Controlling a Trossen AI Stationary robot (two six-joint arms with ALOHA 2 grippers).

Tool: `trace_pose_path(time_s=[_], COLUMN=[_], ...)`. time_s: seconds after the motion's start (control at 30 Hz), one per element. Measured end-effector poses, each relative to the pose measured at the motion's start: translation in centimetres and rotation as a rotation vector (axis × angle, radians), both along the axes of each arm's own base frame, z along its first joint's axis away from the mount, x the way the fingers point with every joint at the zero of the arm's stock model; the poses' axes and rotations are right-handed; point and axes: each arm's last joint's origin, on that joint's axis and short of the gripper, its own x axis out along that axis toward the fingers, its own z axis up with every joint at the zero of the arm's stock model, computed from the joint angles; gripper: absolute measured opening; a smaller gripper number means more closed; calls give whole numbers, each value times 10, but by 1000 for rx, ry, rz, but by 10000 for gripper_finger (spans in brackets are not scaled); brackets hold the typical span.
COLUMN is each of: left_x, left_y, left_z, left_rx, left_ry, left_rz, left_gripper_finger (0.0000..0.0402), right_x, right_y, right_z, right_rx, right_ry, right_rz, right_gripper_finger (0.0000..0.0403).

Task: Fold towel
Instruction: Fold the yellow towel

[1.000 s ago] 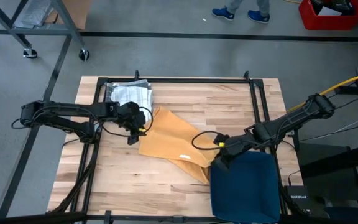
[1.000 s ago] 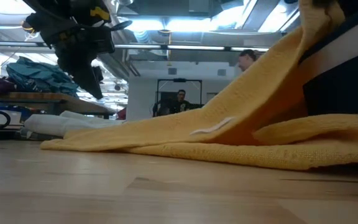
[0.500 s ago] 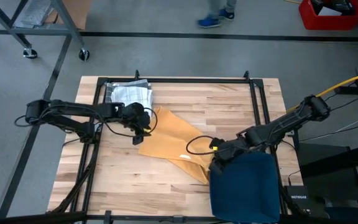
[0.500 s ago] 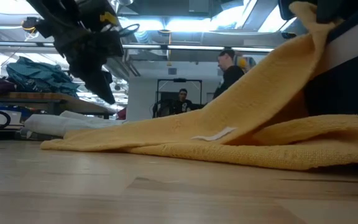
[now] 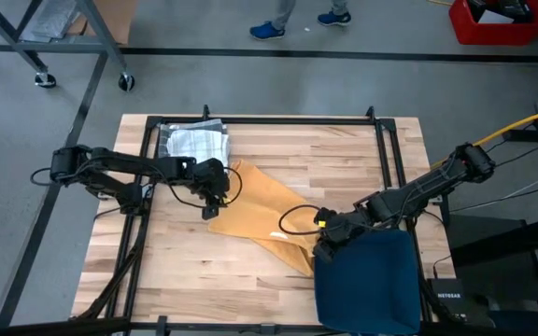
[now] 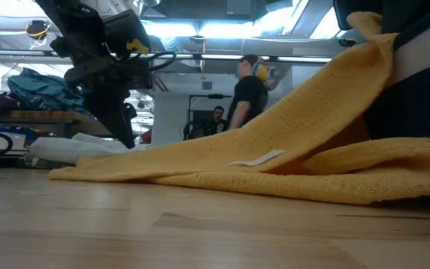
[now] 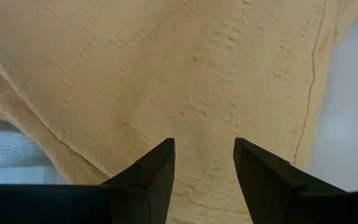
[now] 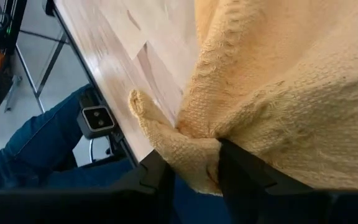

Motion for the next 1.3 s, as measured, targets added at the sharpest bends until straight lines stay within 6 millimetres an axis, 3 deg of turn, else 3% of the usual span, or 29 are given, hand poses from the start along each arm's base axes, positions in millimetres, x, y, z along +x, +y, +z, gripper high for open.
trace_pose_path(time_s=[0.53, 1.1, 1.3], left_x=[11, 11, 11], left_y=[2, 2, 2], left_z=[7, 7, 7], left_rx=[24, 23, 23], left_ry=[-137, -135, -134], left_rz=[1, 1, 1], left_gripper_finger=[155, 155, 155], right_x=[3, 7, 10], right_y=[0, 5, 6], right_z=[1, -9, -8], right_rx=[8, 130, 99], right_ry=[-24, 105, 32], right_rz=[-46, -72, -39], right_gripper_finger=[115, 115, 115])
